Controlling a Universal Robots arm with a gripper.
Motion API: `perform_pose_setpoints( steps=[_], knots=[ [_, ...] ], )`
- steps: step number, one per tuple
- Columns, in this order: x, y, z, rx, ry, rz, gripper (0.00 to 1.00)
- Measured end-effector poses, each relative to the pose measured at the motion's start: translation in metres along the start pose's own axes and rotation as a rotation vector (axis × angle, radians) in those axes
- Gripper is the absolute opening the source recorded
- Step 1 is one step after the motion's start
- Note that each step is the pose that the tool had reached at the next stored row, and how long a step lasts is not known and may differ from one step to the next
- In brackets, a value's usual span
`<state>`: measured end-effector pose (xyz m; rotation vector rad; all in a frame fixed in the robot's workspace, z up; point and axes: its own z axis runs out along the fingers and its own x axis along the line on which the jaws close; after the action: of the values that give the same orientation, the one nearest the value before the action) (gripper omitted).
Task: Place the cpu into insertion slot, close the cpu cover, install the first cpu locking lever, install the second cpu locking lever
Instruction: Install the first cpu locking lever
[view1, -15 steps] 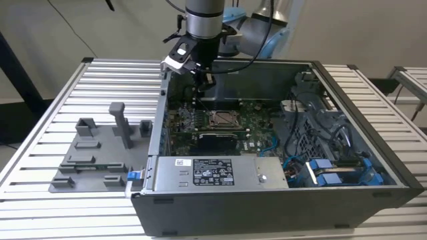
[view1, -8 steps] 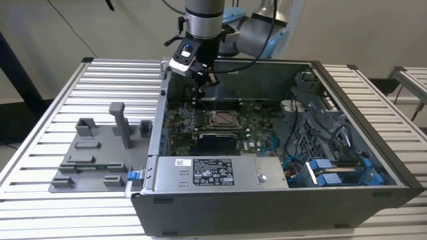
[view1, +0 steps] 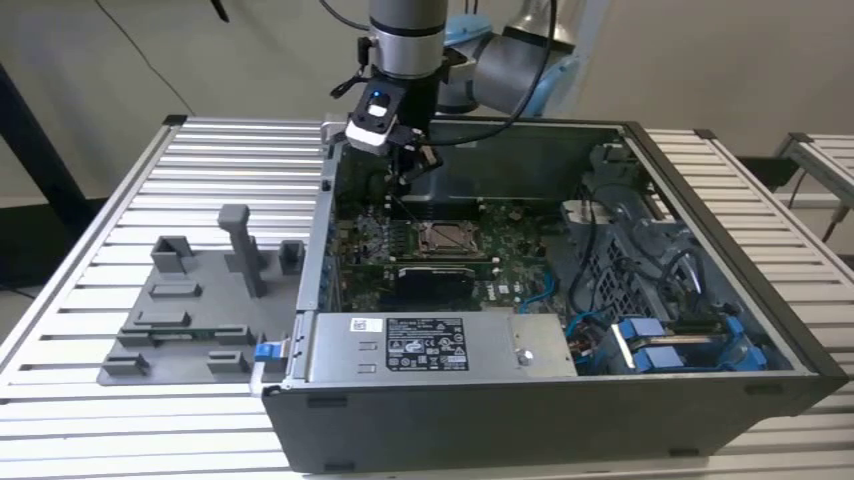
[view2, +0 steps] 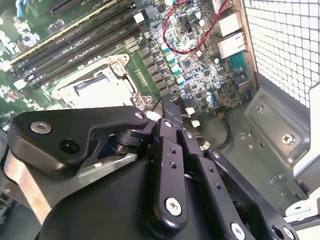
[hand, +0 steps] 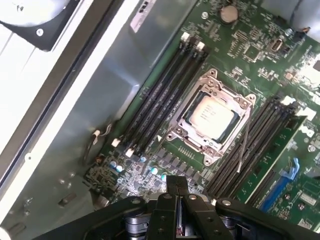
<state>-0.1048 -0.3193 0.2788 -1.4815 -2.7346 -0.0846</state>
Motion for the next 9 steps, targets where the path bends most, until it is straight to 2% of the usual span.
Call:
perform_pose_setpoints(
  steps=[9],
  knots=[
    [0.0074, 0.0044, 0.0012, 0.0059, 0.0033, -0.109, 0.11]
  ],
)
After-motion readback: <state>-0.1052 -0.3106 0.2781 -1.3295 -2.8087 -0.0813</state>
